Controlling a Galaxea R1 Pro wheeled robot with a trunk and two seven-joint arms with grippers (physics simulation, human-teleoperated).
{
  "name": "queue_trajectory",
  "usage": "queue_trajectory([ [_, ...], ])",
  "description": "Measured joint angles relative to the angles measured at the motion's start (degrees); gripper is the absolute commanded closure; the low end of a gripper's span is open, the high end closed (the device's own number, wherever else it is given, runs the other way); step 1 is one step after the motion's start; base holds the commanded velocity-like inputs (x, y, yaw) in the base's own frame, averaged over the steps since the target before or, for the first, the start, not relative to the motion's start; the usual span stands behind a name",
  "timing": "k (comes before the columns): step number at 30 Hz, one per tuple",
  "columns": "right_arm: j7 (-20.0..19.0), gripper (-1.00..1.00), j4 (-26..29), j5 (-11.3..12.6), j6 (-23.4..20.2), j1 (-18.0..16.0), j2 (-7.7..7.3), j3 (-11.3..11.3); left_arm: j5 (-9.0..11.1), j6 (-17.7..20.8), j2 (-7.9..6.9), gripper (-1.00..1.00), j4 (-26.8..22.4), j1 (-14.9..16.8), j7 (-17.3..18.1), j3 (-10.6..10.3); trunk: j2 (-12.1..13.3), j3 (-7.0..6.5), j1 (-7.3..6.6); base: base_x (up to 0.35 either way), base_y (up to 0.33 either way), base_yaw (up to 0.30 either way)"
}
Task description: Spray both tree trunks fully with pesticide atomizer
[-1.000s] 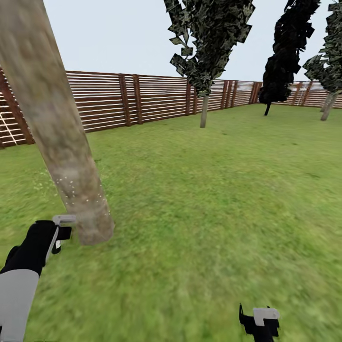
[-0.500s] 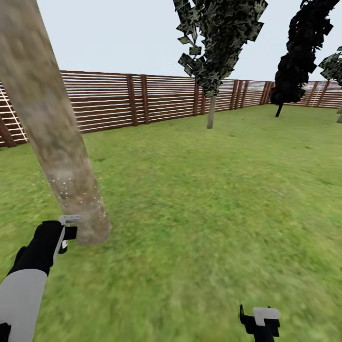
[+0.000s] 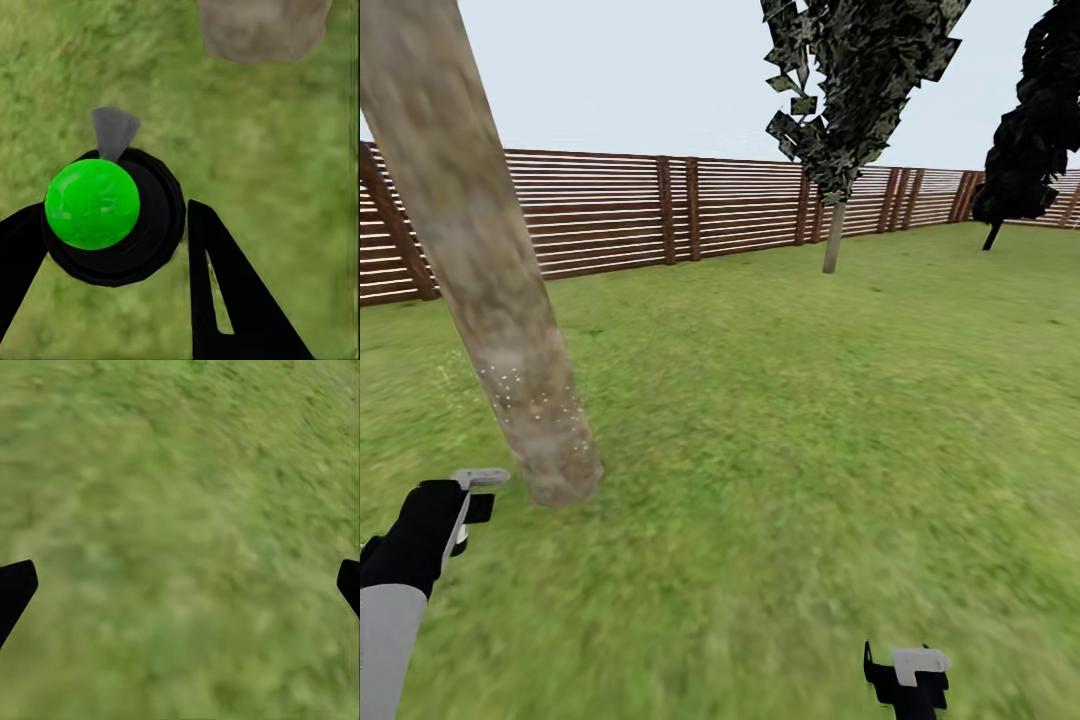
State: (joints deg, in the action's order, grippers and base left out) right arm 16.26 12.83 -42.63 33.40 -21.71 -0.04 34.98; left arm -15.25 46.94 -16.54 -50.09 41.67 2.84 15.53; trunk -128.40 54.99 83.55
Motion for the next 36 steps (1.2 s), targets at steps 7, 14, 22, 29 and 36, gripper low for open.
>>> queue_trajectory([
  [7,0.0,-1.00,0.0,0.0,0.0,0.0,0.00,0.0,-0.2,0.0,2.46,1.00,-0.1,0.0,0.0,-0.2,0.0,0.00,0.00,0.240,-0.185,0.004],
  [14,0.0,-1.00,0.0,0.0,0.0,0.0,0.03,0.0,-0.4,-0.1,2.36,1.00,0.1,-0.1,0.0,0.1,0.0,0.00,0.00,0.241,-0.184,0.154],
  [22,0.0,-1.00,0.0,0.0,0.0,0.0,0.04,0.0,-0.2,-3.8,5.37,1.00,-1.8,-0.7,-0.1,0.0,0.0,0.00,0.00,0.185,-0.186,0.228],
  [29,0.0,-1.00,0.0,0.0,0.0,0.0,0.04,0.0,0.0,-3.3,5.34,1.00,-8.8,-0.7,0.1,0.3,0.0,0.00,0.00,0.049,-0.220,0.007],
  [36,0.0,-1.00,0.0,0.0,0.0,0.0,0.04,0.0,0.0,-3.3,6.12,1.00,-8.6,-0.8,0.0,0.0,0.0,0.00,0.00,0.011,-0.265,0.199],
])
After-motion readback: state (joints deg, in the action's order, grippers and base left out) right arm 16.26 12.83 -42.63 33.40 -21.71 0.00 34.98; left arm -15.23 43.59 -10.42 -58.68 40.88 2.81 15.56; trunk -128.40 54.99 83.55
